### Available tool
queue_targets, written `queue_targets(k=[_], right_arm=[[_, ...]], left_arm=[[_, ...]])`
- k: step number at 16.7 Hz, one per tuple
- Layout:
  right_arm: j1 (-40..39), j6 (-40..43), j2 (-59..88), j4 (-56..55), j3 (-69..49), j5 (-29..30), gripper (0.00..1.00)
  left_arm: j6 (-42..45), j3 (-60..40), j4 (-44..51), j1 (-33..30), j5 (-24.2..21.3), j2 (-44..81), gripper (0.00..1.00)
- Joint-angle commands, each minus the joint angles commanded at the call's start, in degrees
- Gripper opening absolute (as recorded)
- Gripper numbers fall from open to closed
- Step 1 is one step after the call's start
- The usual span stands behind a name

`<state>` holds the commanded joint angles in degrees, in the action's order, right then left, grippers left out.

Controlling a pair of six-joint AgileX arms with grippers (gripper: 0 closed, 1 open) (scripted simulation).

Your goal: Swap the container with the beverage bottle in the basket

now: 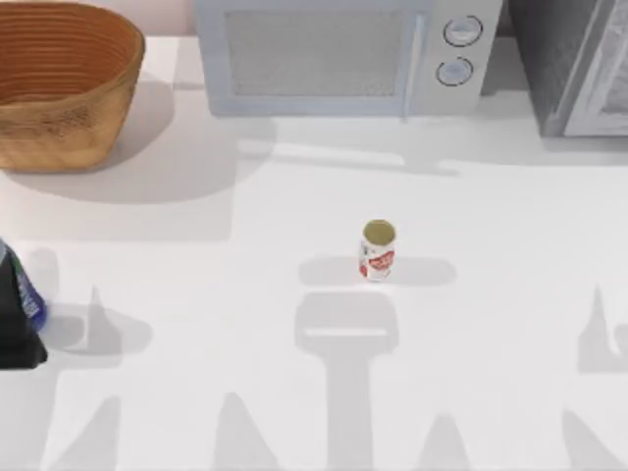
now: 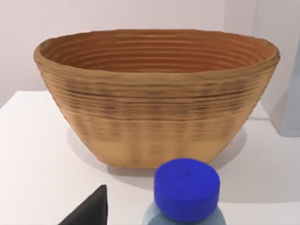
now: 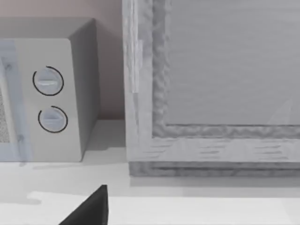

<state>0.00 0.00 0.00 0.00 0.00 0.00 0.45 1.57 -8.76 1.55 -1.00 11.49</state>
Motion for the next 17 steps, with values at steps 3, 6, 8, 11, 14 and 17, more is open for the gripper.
queue_targets(k=[3,6,8,11,14,17], right_arm=[[0.0,0.0,0.0,0.0,0.0,0.0,1.0],[0.0,0.0,0.0,0.0,0.0,0.0,1.0],[0.0,0.0,0.0,0.0,0.0,0.0,1.0],[0.0,0.0,0.0,0.0,0.0,0.0,1.0],[0.0,0.0,0.0,0.0,0.0,0.0,1.0],[0.0,0.0,0.0,0.0,0.0,0.0,1.0]], left_arm=[[0.5,0.8,-9.6,1.3,-1.4,10.7,1.0],[1.1,1.7,-21.3,2.7,-3.2,23.2,1.0],[1.5,2.2,-29.5,3.6,-4.4,32.0,1.0],[2.1,3.0,-41.8,5.1,-6.3,45.2,1.0],[2.7,3.7,-53.0,6.4,-8.0,57.5,1.0],[3.1,4.3,-62.2,7.5,-9.4,68.0,1.0]])
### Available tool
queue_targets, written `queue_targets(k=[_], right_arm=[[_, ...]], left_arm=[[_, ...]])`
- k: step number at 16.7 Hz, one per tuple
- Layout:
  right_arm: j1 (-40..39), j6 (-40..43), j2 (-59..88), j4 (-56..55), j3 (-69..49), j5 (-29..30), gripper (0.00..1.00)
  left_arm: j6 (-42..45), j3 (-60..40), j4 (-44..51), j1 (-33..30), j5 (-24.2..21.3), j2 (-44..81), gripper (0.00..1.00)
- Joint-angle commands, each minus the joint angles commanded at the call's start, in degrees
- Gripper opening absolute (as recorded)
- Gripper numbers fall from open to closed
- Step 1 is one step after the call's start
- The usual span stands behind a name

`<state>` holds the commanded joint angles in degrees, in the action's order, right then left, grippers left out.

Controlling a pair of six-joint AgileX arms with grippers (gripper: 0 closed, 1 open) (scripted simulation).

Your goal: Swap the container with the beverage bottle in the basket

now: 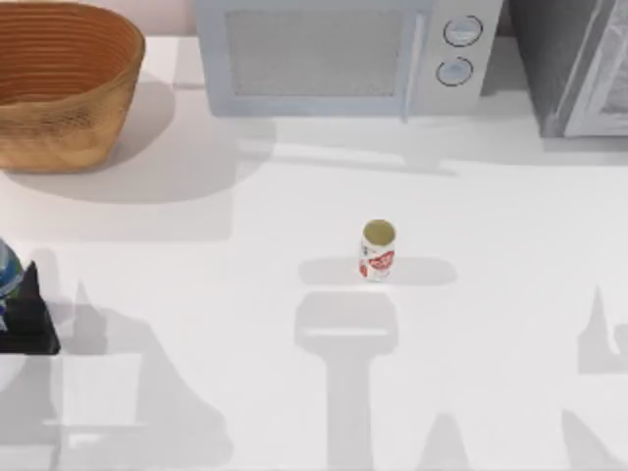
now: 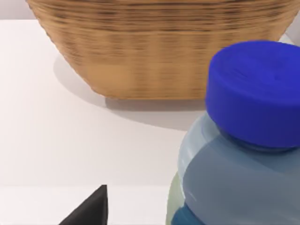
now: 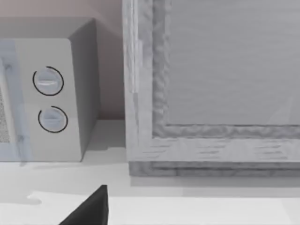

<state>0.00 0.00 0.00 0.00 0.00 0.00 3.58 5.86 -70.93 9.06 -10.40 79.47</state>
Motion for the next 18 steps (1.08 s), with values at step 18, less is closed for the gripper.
queue_targets(k=[18], right_arm=[[0.0,0.0,0.0,0.0,0.0,0.0,1.0]], left_arm=[[-0.1,-5.5,-11.0,-0.4,0.1,18.9,1.0]])
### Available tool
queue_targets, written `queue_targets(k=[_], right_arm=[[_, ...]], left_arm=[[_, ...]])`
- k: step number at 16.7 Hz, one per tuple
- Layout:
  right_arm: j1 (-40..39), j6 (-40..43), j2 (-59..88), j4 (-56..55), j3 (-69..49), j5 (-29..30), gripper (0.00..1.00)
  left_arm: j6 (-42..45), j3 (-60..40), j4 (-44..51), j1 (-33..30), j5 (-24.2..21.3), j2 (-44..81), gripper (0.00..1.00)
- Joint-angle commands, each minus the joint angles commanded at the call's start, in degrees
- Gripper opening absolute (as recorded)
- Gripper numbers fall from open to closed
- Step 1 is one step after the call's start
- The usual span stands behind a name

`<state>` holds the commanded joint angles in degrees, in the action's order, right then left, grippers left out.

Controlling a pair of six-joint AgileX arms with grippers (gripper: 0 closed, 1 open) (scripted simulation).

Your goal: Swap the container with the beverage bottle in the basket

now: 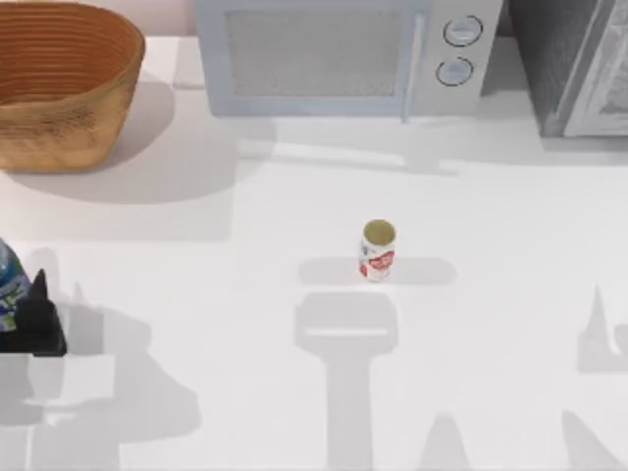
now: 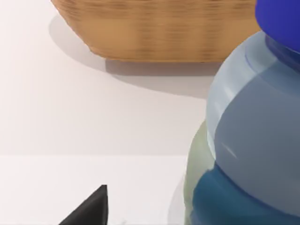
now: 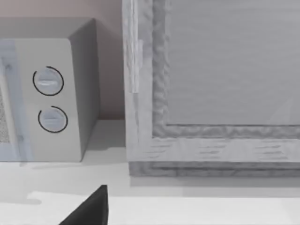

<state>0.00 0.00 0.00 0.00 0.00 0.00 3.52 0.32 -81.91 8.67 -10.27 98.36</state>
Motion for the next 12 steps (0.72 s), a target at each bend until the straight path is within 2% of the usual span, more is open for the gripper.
queue_targets(k=[7,12], right_arm=[[0.0,0.0,0.0,0.0,0.0,0.0,1.0],[0.0,0.0,0.0,0.0,0.0,0.0,1.0]], left_arm=[[-0.5,-5.0,-4.4,-1.9,1.7,9.3,1.0],[-0.7,-6.0,-5.3,-2.3,2.0,11.1,1.0]])
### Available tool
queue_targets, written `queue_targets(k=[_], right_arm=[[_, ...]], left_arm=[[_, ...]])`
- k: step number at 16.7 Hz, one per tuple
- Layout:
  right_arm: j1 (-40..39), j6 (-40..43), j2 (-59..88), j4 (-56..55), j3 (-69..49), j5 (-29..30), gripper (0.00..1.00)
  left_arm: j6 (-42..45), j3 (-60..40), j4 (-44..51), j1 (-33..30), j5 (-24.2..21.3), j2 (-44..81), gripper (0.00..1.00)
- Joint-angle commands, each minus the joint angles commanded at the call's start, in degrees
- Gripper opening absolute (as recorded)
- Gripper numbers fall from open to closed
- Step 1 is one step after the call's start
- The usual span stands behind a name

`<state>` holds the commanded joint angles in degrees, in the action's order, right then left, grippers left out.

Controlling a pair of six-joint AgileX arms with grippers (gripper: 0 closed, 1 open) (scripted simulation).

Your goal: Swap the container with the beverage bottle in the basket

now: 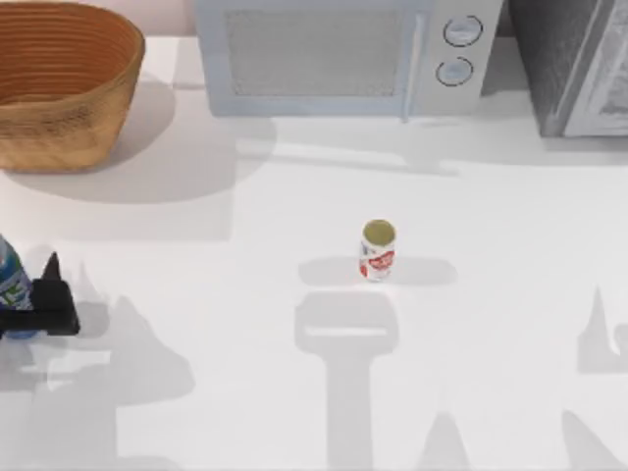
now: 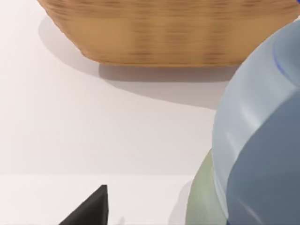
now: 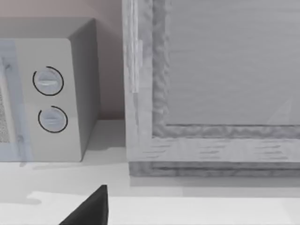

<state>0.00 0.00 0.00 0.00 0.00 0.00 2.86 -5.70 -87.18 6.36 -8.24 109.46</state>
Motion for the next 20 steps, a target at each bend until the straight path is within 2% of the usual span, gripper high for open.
queue_targets(k=[2,15,20], right_arm=[[0.0,0.0,0.0,0.0,0.0,0.0,1.0],[0.0,0.0,0.0,0.0,0.0,0.0,1.0],[0.0,0.0,0.0,0.0,0.0,0.0,1.0]], left_arm=[[0.0,0.0,0.0,0.0,0.0,0.0,1.0],[0.0,0.0,0.0,0.0,0.0,0.0,0.02],[0.0,0.0,0.0,0.0,0.0,0.0,0.0]])
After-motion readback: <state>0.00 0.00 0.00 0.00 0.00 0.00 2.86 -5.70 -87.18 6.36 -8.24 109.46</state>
